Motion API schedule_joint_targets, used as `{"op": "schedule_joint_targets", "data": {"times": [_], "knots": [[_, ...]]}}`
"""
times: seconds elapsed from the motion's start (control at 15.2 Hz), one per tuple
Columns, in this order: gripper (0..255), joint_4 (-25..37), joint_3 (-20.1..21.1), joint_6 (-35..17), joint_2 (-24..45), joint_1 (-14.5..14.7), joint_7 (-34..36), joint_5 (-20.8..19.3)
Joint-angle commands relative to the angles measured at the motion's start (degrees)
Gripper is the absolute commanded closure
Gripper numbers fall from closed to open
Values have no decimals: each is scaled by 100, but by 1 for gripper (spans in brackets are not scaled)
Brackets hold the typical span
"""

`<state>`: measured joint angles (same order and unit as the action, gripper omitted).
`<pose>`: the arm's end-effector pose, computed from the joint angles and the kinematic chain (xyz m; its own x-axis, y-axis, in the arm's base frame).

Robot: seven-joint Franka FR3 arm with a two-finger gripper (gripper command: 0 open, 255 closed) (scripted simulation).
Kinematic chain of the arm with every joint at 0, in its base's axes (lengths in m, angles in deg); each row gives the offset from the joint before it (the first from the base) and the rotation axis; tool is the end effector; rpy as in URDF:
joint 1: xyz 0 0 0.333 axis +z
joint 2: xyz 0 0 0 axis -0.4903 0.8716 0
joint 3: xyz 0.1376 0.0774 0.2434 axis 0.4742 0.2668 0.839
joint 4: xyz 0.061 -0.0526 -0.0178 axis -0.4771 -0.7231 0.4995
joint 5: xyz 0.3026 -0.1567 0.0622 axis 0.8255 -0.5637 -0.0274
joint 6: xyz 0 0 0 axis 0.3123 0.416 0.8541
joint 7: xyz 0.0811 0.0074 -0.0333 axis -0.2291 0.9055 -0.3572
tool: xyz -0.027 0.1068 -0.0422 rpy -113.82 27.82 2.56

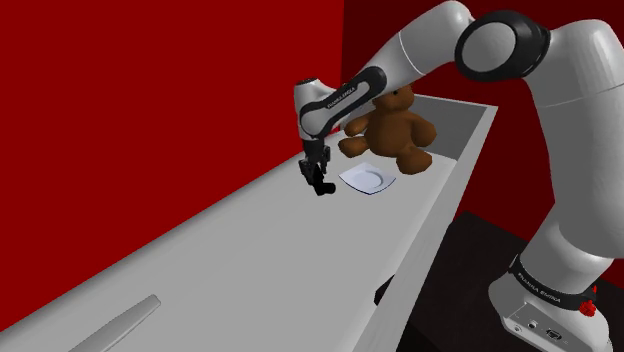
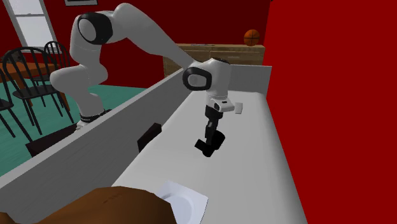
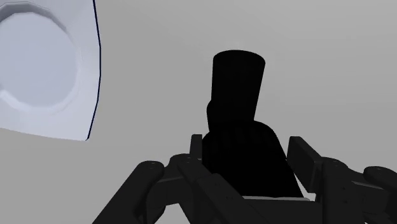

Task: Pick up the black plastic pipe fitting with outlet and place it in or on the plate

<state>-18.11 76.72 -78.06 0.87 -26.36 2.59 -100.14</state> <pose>0.6095 0.1204 0.2580 0.9837 0.1669 -0.0661 0.1714 -0.9828 0.0692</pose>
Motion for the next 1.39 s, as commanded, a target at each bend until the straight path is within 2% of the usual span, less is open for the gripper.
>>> {"op": "schedule_joint_targets", "data": {"times": [0.0,0.66,1.25,1.32], "knots": [[255,-156,-46,-94,-85,-195,-227,15],[255,-546,-297,-346,-336,-1134,-1393,100],[255,-262,-545,-333,-176,-1986,-2537,190],[255,-271,-549,-388,-130,-1984,-2527,181]]}}
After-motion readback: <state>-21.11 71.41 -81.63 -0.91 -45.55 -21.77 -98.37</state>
